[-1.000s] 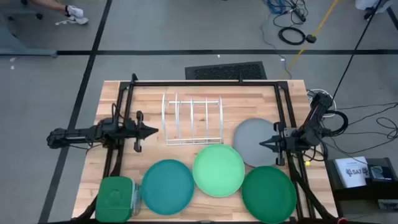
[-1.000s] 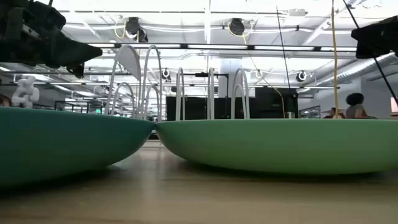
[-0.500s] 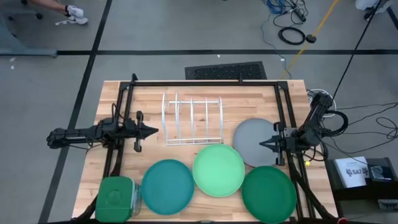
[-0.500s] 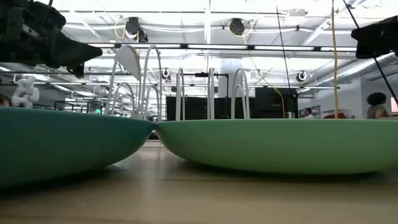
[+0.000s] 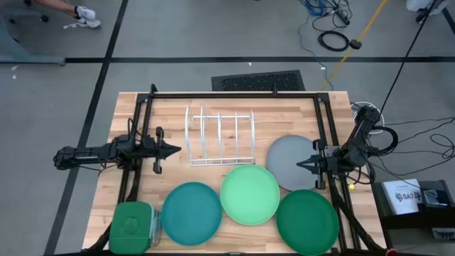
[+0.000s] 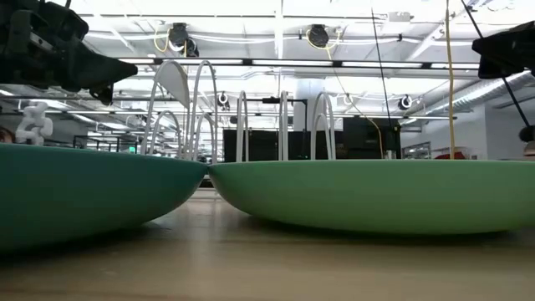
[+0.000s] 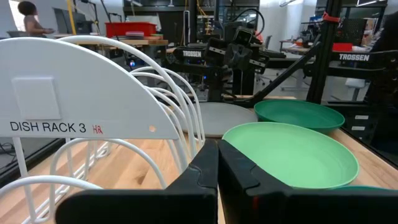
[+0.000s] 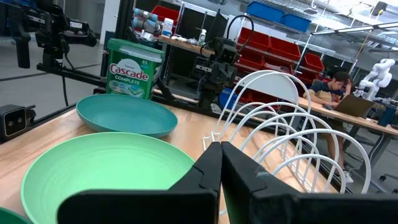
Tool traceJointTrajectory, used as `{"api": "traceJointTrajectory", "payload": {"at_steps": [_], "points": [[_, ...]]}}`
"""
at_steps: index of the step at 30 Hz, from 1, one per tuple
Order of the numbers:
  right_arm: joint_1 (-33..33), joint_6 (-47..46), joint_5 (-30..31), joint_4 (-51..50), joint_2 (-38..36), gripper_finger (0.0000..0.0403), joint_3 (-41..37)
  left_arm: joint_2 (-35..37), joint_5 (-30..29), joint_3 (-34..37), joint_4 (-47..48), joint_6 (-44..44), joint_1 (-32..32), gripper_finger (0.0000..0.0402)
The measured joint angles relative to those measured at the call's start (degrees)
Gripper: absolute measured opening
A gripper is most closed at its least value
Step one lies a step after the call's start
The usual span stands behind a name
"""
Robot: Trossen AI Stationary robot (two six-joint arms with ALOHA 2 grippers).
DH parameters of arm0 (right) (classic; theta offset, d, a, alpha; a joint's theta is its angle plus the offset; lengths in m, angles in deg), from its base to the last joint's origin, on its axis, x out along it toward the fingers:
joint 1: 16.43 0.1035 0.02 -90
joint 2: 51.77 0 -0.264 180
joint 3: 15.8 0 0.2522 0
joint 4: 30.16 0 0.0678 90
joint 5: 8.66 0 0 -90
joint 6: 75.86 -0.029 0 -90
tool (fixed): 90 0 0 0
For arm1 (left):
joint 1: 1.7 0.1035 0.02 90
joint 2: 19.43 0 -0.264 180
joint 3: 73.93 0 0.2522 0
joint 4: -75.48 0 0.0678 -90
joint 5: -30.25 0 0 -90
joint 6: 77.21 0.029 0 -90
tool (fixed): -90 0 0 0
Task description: Sort dishes
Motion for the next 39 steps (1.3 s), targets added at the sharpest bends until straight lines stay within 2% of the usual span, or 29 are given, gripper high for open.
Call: {"api": "traceJointTrajectory", "payload": {"at_steps": [22,24,26,29,33,35,39], "points": [[0.0,0.0,0.0,0.0,0.0,0.0,0.0,0.0,0.0,0.0,0.0,0.1,0.0,0.0],[0.0,0.0,0.0,0.0,0.0,0.0,0.0,0.0,-0.3,0.0,-0.2,2.5,0.0,0.0],[0.0,0.0,0.0,0.0,0.0,0.0,0.0,0.0,-1.6,0.0,-4.1,6.0,0.0,0.0],[0.0,0.0,0.0,0.0,0.0,0.0,0.0,0.0,-0.5,0.0,-14.9,-0.2,0.0,0.0],[0.0,0.0,0.0,0.0,0.0,0.0,0.0,0.0,-3.2,0.0,-39.1,-3.5,0.0,0.0],[0.0,0.0,0.0,0.0,0.0,0.0,0.0,-0.1,-3.1,-0.1,-48.0,-6.5,0.0,0.0],[0.0,0.0,0.0,0.0,0.0,0.0,0.0,-0.7,-3.1,-5.1,-48.0,-13.2,0.0,0.0]]}}
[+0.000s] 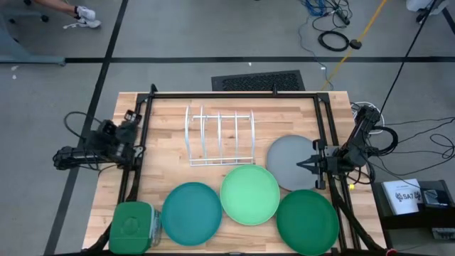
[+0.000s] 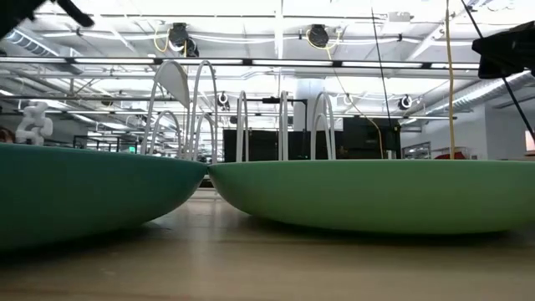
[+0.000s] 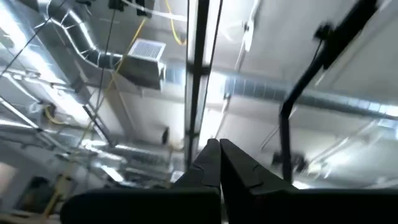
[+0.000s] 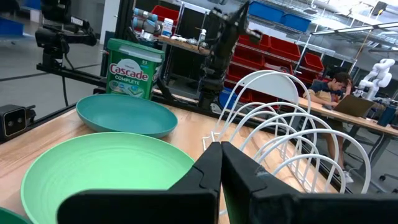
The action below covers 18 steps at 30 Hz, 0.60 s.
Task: Sort dishes
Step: Put the dark blue plate into the dish rack
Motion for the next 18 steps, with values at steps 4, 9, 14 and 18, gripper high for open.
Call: {"api": "traceJointTrajectory", "payload": {"at_steps": [4,9,14,18], "points": [[0.0,0.0,0.0,0.0,0.0,0.0,0.0,-4.2,3.0,-8.1,8.3,-6.0,0.0,0.0],[0.0,1.9,0.0,0.0,0.0,0.0,0.0,-13.8,6.1,-17.1,11.9,-9.1,0.0,0.0],[0.0,8.9,0.0,0.0,0.0,0.0,0.0,-23.8,3.2,-21.9,12.1,0.5,0.0,0.0],[0.0,6.4,-0.2,0.9,0.0,0.0,0.0,-29.9,1.9,-24.2,12.3,7.1,0.0,0.0]]}}
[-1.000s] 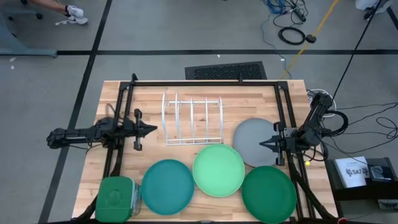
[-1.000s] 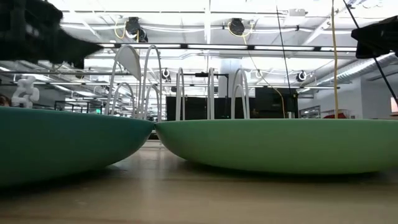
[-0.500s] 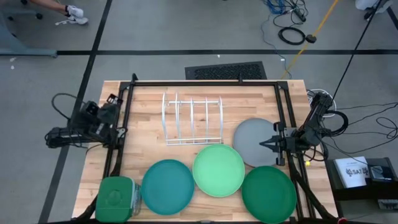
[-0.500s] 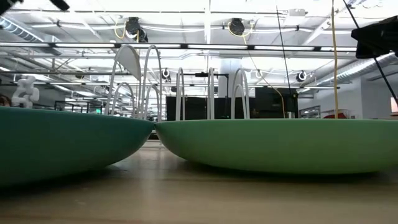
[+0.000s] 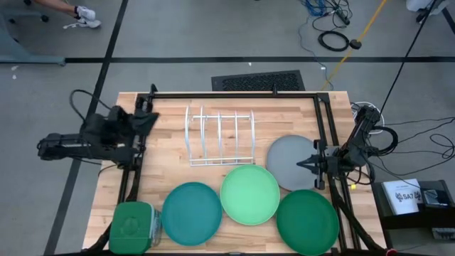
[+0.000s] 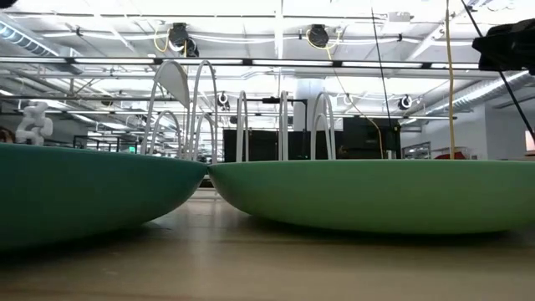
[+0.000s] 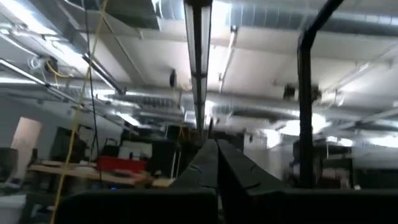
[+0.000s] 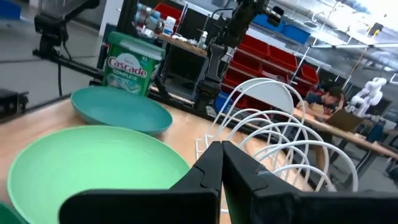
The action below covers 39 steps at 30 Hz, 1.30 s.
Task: Sort dishes
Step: Put the dark blue plate into the dish rack
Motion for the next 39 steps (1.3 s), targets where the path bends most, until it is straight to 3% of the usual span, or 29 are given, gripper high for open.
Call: {"api": "traceJointTrajectory", "payload": {"at_steps": [6,11,16,22,26,32,39], "points": [[0.0,2.2,-1.3,14.3,0.0,0.0,0.0,-7.0,9.1,-1.8,3.7,0.1,-0.2,0.0014],[0.0,2.6,-1.2,30.8,0.0,0.0,0.0,-10.4,9.9,-3.6,19.5,0.1,-2.0,0.0074],[0.0,2.6,-1.2,40.0,0.0,0.0,0.0,-12.3,11.7,-4.4,30.5,0.0,-4.6,0.0149],[0.0,2.6,-1.2,49.6,0.0,0.0,0.0,-12.9,21.5,-8.2,48.3,-3.0,-7.6,0.0179],[0.0,6.5,-1.1,56.4,0.0,0.0,0.0,-13.8,19.9,-10.7,57.8,-4.5,-10.9,0.018],[0.0,13.7,-1.2,57.7,0.0,0.0,1.8,-17.1,11.4,-11.8,70.1,-9.1,-13.9,0.018],[0.0,17.4,-1.2,57.6,0.0,0.0,3.2,-23.7,10.0,-11.8,73.6,-11.8,-15.7,0.018]]}}
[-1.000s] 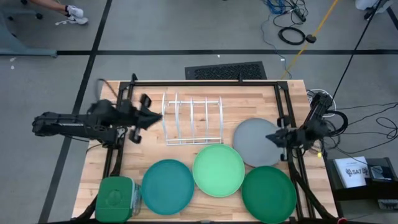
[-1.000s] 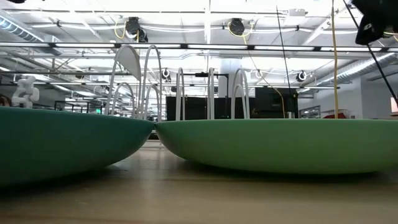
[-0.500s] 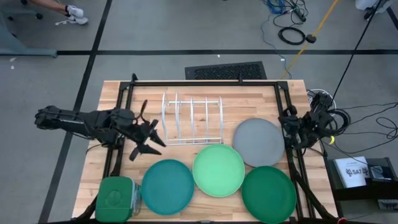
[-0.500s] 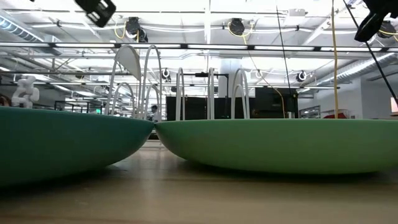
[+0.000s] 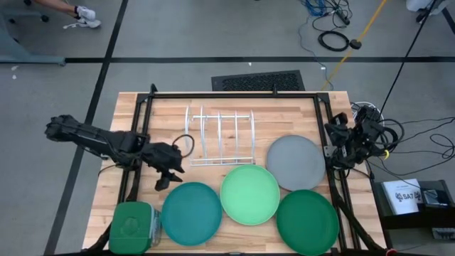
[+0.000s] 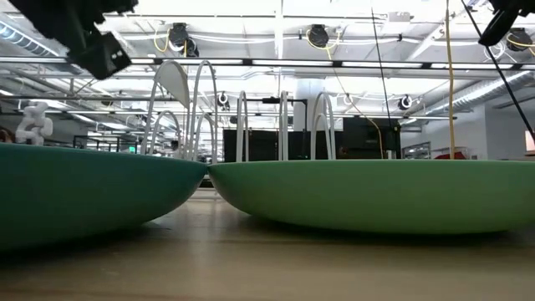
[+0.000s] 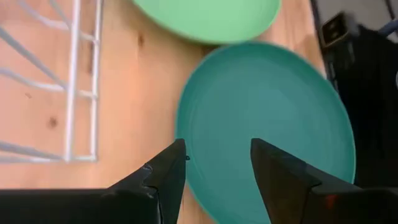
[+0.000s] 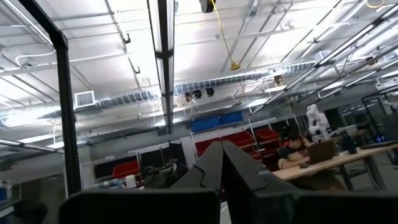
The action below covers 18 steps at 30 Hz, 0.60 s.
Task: Sort dishes
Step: Put the dark blue plate into the dish rack
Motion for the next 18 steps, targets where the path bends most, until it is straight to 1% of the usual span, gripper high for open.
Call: {"api": "traceJointTrajectory", "payload": {"at_steps": [6,11,18], "points": [[0.0,2.7,0.0,0.0,0.0,0.0,1.2,-7.3,-0.4,0.0,0.0,-1.7,-1.5,0.018],[0.0,3.2,0.0,-0.3,0.0,0.0,1.4,-13.5,-2.1,0.0,-0.1,-3.1,-2.6,0.018],[0.0,1.4,0.0,-2.9,0.0,0.0,1.4,-19.9,-8.8,0.0,-1.5,-2.7,-5.2,0.018]]}}
